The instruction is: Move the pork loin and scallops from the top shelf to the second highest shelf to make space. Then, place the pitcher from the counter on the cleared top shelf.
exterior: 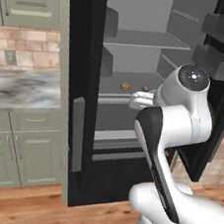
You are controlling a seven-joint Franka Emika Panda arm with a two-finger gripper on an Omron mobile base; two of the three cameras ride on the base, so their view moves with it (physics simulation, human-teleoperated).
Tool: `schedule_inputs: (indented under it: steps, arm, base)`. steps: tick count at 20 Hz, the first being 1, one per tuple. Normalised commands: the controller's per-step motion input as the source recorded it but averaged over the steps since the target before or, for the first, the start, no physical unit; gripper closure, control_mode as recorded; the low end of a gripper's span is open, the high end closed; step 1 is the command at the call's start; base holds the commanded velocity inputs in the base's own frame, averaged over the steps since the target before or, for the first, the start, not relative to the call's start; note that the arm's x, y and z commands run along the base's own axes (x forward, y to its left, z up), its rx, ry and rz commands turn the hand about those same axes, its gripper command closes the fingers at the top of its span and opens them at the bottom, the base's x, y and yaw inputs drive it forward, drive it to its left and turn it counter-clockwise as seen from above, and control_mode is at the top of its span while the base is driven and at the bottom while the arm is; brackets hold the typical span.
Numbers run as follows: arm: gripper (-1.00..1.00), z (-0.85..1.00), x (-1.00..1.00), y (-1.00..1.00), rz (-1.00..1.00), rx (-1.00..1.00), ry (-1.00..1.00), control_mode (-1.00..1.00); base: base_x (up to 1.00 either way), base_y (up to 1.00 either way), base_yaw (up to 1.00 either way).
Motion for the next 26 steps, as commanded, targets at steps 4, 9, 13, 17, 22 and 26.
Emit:
schedule_inputs:
  steps: [4, 9, 13, 17, 22, 26]
  arm:
    - [1.00, 0.00, 0.00, 0.00, 0.00, 0.00, 0.00, 1.00]
    - [1.00, 0.00, 0.00, 0.00, 0.00, 0.00, 0.00, 1.00]
    - [1.00, 0.00, 0.00, 0.00, 0.00, 0.00, 0.00, 1.00]
    - [1.00, 0.00, 0.00, 0.00, 0.00, 0.00, 0.00, 1.00]
    - [1.00, 0.00, 0.00, 0.00, 0.00, 0.00, 0.00, 1.00]
    - [1.00, 0.00, 0.00, 0.00, 0.00, 0.00, 0.00, 1.00]
  base:
    - [0.51, -0.56, 0.31]
    - [0.65, -0.18, 0.09]
    - [0.74, 0.00, 0.00]
    - [0.60, -0.01, -0.07]
    - [0.52, 0.00, -0.08]
    - [0.42, -0.02, -0.09]
